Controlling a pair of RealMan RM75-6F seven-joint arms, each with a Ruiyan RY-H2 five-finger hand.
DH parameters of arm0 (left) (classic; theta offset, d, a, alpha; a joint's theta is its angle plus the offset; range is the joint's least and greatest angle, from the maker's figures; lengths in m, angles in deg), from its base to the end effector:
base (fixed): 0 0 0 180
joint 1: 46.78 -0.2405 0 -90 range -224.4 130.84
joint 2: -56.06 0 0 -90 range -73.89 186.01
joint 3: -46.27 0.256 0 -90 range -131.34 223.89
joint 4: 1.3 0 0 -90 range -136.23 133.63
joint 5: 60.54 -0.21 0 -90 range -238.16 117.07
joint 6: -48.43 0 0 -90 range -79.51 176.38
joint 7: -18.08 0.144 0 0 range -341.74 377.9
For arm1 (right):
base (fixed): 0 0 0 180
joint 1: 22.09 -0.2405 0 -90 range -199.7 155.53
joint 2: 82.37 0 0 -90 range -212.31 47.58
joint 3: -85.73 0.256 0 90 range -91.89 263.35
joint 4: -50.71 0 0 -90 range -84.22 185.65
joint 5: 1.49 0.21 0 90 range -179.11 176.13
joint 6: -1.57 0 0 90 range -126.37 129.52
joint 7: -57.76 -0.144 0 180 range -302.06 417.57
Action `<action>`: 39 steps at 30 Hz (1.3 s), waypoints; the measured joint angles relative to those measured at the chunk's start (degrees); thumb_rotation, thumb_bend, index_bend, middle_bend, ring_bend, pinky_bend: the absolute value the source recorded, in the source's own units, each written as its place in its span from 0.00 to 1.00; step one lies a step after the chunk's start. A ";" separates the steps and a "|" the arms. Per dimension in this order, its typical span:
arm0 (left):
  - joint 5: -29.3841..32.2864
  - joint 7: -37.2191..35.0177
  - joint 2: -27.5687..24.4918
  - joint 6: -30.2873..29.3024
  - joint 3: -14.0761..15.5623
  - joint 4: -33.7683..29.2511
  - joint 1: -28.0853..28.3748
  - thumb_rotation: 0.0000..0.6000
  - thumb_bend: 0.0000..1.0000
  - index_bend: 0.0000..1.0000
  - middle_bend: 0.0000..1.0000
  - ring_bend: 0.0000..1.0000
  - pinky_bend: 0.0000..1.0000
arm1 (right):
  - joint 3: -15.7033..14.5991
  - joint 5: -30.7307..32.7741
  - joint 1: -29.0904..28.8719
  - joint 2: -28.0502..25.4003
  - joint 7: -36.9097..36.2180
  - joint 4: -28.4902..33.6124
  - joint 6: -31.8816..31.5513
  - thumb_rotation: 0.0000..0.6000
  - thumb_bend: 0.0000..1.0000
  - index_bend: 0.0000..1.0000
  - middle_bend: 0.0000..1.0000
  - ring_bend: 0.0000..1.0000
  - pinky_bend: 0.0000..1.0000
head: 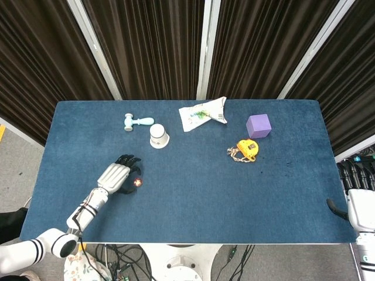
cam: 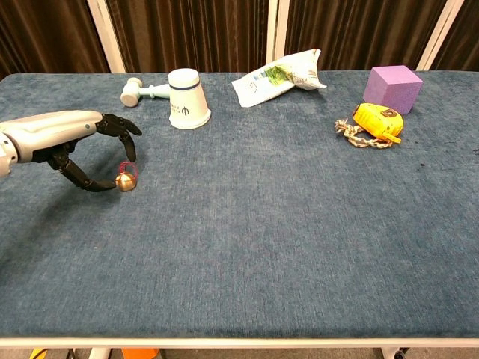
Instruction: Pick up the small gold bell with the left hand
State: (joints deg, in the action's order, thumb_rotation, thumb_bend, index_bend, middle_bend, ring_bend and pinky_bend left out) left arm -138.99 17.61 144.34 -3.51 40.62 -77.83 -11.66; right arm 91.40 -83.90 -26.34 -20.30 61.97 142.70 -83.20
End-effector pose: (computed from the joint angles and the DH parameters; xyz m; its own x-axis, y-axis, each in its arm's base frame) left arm -0.2112 0.3180 -0.0219 0.3661 0.3795 0.8497 0.9045 -0.3599 -0.2289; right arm -0.3207 -0.1878 0.1814 0.4901 0.0354 0.8709 -0.8708 0.0639 0.4875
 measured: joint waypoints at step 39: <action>3.17 2.95 0.55 0.22 0.38 -0.68 1.53 1.00 0.36 0.50 0.14 0.00 0.04 | 0.03 0.95 -0.15 0.34 -0.28 -0.67 0.91 1.00 0.14 0.00 0.00 0.00 0.00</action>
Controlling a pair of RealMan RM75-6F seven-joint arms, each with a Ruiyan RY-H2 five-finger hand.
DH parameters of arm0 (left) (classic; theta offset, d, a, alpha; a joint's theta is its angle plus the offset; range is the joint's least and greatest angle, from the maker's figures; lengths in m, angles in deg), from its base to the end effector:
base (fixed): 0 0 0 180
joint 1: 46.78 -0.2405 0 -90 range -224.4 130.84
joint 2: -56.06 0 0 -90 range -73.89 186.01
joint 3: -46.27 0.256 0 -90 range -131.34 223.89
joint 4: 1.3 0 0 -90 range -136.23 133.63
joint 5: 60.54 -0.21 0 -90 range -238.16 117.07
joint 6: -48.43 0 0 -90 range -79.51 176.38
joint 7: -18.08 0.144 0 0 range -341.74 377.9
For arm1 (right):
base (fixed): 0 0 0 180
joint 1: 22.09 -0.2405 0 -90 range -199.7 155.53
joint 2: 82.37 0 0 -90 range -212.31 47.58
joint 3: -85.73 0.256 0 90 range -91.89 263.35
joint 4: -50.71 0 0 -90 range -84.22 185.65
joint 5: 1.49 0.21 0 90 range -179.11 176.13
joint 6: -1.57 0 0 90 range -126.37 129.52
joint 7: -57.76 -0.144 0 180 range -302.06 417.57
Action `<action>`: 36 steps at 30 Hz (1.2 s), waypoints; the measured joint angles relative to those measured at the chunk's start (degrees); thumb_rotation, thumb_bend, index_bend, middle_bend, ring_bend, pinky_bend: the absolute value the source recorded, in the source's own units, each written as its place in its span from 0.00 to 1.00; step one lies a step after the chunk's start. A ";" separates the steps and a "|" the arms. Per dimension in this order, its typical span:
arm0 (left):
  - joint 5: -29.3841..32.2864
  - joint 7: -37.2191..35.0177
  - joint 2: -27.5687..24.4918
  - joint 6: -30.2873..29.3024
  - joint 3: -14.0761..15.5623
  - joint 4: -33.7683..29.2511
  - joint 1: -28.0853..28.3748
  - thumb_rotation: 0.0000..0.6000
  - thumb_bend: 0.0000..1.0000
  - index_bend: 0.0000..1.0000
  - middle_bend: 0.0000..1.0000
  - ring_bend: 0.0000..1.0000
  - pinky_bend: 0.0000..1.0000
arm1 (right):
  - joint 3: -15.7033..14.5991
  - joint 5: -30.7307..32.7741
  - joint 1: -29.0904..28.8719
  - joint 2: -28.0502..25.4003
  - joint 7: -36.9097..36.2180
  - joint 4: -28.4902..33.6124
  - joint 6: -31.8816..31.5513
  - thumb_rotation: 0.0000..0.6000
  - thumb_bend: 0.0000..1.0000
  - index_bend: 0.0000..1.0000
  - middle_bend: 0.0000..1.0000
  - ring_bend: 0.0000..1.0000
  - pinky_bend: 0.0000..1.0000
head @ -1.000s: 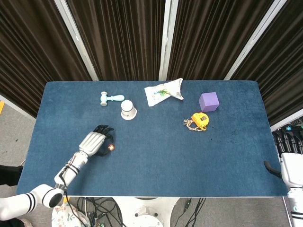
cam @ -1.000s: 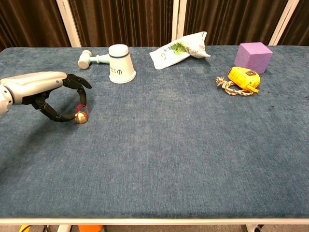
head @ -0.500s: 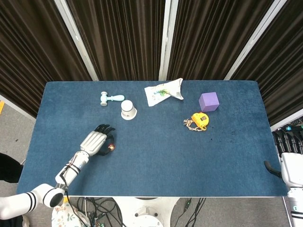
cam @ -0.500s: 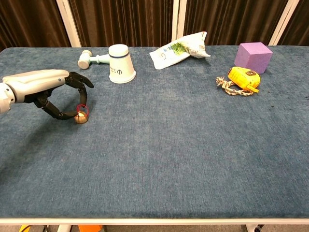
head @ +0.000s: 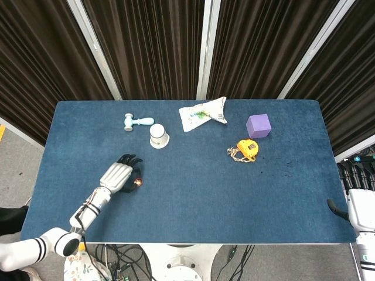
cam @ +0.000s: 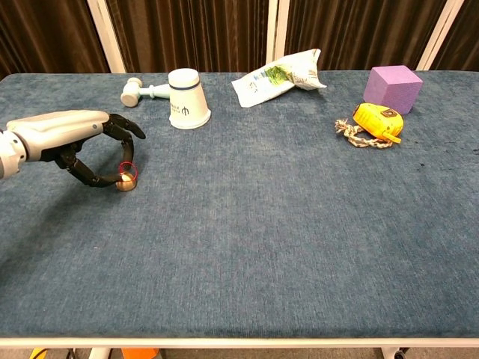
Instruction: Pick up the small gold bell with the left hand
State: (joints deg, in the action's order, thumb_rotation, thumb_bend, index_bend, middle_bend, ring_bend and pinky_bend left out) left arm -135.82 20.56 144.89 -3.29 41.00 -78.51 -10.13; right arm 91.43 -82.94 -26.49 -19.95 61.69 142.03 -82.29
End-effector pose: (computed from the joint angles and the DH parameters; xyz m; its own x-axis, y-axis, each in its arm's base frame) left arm -0.2048 0.3207 -0.0265 0.3818 0.3821 0.8416 0.9005 -0.3587 -0.2457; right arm -0.3252 -0.1888 0.1798 0.4883 0.0210 0.8724 -0.8707 0.0783 0.4855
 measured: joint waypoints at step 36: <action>1.35 0.78 0.59 -0.02 0.04 0.44 0.35 1.00 0.39 0.57 0.15 0.00 0.04 | -0.05 0.39 -0.15 0.33 -0.25 -0.52 0.61 1.00 0.16 0.00 0.00 0.00 0.00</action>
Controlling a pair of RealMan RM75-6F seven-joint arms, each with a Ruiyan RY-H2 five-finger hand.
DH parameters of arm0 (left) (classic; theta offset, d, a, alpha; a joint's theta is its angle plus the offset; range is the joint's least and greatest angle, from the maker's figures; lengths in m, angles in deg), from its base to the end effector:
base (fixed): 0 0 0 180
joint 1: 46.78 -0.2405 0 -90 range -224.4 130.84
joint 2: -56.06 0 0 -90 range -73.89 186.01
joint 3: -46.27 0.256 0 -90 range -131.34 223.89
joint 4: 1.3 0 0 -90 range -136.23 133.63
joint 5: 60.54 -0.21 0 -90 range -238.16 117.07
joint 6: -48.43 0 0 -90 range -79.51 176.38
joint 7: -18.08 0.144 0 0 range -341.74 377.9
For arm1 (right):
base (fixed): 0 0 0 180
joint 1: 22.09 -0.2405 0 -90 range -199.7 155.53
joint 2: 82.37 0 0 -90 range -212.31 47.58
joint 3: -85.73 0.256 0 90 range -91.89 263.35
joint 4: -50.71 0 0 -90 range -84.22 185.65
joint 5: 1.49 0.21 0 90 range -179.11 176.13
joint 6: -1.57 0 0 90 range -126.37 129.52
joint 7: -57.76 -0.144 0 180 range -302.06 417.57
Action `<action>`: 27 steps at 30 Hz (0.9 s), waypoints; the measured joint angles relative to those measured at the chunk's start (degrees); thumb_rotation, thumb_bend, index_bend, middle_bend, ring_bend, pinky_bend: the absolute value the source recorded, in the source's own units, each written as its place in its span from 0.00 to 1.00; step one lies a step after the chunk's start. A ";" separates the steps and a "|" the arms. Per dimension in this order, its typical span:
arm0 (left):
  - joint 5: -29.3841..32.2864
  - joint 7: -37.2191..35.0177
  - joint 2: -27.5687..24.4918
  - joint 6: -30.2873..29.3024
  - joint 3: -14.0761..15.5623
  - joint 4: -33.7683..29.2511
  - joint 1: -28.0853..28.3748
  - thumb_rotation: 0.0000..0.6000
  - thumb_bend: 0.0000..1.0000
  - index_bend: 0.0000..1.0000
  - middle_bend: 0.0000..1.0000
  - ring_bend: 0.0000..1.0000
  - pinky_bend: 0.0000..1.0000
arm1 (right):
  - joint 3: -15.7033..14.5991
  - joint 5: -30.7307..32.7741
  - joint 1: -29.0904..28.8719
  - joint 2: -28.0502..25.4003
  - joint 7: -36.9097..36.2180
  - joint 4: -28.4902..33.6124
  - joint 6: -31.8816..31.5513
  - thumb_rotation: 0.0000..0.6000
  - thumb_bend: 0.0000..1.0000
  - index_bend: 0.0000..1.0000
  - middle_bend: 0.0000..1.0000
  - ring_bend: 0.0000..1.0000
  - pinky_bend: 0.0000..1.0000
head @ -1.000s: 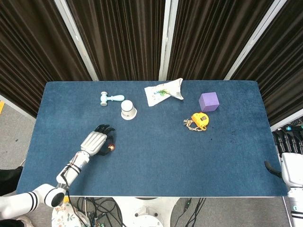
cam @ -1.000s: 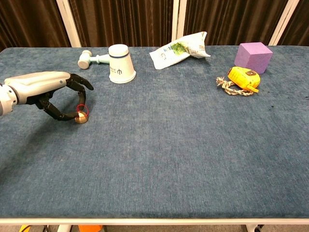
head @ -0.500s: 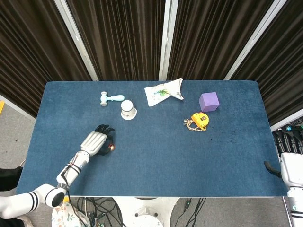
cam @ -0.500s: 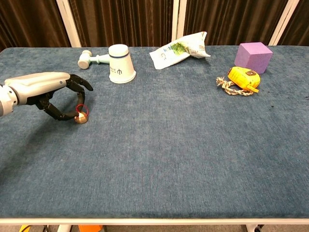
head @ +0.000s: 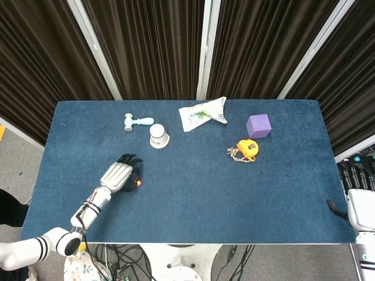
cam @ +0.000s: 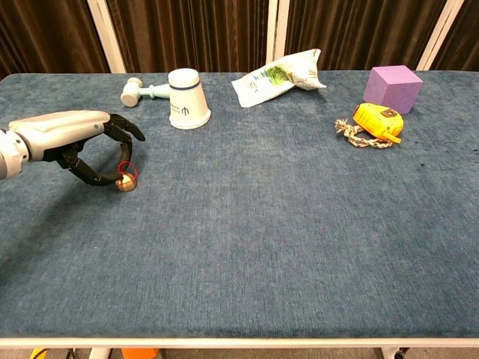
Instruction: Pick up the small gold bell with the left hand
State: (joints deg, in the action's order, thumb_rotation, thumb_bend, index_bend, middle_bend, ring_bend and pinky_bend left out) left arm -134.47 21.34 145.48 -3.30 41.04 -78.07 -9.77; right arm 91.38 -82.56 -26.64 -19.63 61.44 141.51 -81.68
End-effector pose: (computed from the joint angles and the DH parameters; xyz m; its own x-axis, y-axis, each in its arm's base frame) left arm -0.2049 0.3224 -0.0289 0.3818 0.3827 0.8413 0.9031 -0.3481 -0.2515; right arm -0.3277 -0.1895 0.1778 0.4862 0.0110 0.8738 -0.8713 0.0828 0.4837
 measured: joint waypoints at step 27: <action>0.24 5.78 -7.90 -7.96 -2.18 -7.37 -2.11 1.00 0.40 0.62 0.19 0.00 0.07 | 0.07 -0.09 -0.19 0.06 0.05 0.15 0.14 1.00 0.16 0.00 0.00 0.00 0.00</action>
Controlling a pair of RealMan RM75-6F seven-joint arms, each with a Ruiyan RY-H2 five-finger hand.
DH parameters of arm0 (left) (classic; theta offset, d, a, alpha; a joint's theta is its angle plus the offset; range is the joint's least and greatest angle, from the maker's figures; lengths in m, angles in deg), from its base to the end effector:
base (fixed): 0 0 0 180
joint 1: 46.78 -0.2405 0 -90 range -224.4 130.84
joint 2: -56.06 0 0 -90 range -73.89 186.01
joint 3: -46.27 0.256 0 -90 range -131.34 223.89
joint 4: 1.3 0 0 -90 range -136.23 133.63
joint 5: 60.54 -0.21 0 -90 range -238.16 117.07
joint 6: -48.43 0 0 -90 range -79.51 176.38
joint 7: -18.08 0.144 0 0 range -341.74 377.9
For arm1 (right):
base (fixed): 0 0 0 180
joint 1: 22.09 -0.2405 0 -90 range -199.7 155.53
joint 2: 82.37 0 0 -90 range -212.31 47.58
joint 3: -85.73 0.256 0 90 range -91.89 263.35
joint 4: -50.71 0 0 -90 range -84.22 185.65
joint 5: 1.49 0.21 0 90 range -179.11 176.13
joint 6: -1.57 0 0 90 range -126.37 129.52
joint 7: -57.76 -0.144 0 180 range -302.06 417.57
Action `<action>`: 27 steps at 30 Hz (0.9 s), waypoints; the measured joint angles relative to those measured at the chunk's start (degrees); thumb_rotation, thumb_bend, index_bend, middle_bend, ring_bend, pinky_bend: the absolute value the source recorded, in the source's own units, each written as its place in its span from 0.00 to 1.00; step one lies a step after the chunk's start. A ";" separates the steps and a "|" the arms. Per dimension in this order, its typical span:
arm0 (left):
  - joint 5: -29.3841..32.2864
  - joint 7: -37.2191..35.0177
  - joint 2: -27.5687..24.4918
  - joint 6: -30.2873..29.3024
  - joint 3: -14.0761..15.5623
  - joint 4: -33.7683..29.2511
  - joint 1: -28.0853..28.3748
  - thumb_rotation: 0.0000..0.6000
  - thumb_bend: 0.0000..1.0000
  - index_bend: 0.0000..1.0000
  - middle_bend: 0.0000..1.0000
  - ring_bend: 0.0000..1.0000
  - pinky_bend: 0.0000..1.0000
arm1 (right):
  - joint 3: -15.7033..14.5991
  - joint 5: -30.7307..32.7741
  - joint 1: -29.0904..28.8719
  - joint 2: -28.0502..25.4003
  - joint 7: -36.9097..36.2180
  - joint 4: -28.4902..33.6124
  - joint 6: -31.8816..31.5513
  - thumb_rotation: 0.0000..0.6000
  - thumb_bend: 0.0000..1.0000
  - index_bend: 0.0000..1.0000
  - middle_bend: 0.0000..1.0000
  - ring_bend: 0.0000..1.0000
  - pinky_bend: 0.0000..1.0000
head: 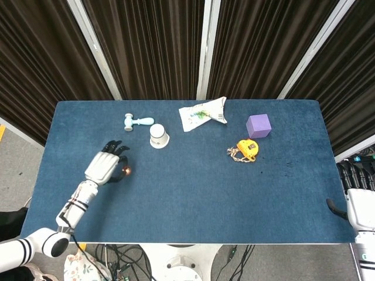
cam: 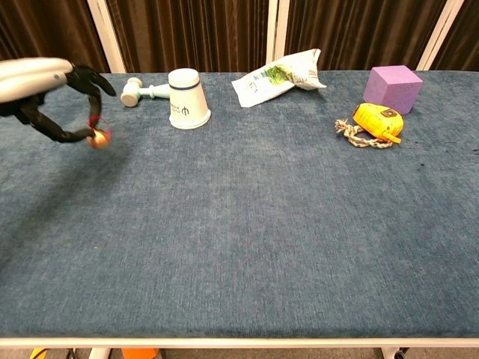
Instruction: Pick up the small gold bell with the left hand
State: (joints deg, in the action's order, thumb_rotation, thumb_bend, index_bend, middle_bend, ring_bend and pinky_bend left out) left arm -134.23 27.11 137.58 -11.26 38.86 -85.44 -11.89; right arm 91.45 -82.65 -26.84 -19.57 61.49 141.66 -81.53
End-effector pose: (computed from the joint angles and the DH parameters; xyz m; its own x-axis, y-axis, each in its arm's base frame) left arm -0.2026 0.3292 0.0305 0.4228 0.2036 0.8830 0.8782 -0.3323 -0.3439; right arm -0.3263 -0.1909 0.1769 0.4836 0.0111 0.8752 -0.8730 0.0777 0.4814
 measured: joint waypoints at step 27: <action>9.04 1.31 -7.97 7.17 -1.49 -12.97 0.39 1.00 0.40 0.64 0.18 0.01 0.04 | -0.05 0.45 -0.17 0.28 -0.31 -0.51 0.57 1.00 0.16 0.00 0.00 0.00 0.00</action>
State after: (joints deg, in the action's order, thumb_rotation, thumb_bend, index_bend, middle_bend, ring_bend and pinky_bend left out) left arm -125.19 28.43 129.61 -4.09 37.37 -98.41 -11.50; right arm 91.40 -82.20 -27.01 -19.29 61.18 141.15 -80.96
